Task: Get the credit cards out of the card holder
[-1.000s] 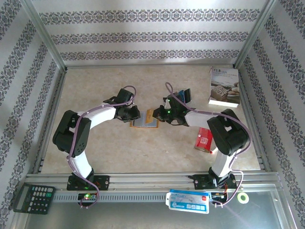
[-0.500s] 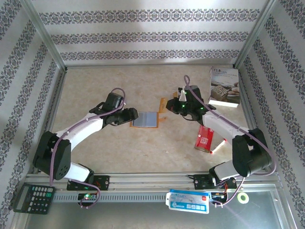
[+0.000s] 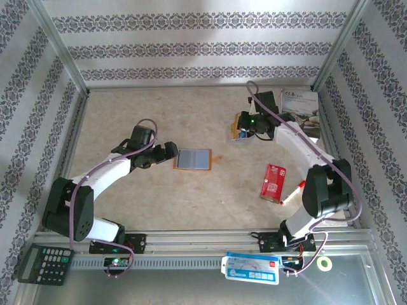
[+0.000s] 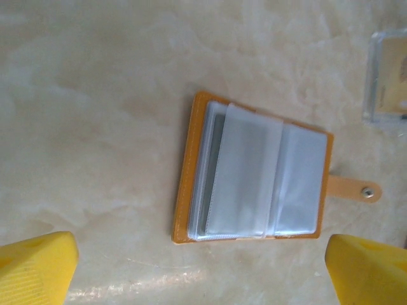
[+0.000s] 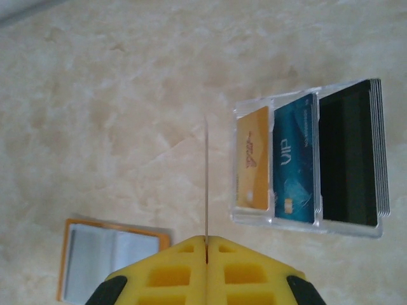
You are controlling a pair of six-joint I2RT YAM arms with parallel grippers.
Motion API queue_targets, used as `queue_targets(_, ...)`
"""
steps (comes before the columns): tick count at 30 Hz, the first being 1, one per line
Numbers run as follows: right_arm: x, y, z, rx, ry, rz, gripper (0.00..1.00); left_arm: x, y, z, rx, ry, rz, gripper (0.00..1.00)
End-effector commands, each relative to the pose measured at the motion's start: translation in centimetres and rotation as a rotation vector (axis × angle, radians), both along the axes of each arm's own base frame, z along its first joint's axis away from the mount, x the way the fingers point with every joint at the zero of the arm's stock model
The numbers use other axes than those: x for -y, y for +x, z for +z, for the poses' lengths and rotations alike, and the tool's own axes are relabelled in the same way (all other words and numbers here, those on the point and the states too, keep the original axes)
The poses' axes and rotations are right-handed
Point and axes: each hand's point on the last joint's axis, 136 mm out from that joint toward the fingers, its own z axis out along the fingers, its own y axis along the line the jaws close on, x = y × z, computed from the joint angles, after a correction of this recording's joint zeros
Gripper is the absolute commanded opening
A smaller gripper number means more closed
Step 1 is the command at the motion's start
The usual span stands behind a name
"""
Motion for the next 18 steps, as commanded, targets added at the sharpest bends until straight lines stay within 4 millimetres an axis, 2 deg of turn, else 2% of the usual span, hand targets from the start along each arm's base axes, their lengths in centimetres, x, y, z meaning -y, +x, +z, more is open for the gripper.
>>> queue_targets(1, 0.9, 0.4, -1.3, -0.076, -0.097, 0.038, 0.01, -0.5, 1.1, 2.2, 0.093, -0.073, -0.009, 1.0)
queue_targets(10, 1.0, 2.9, -4.4, -0.172, -0.092, 0.067, 0.01, -0.9, 2.2, 2.6, 0.103, -0.133, -0.005, 1.0)
queue_targets(18, 0.6, 4.2, -5.7, -0.22, -0.091, 0.086, 0.02, -0.7, 2.5, 1.9, 0.079, -0.132, -0.016, 1.0)
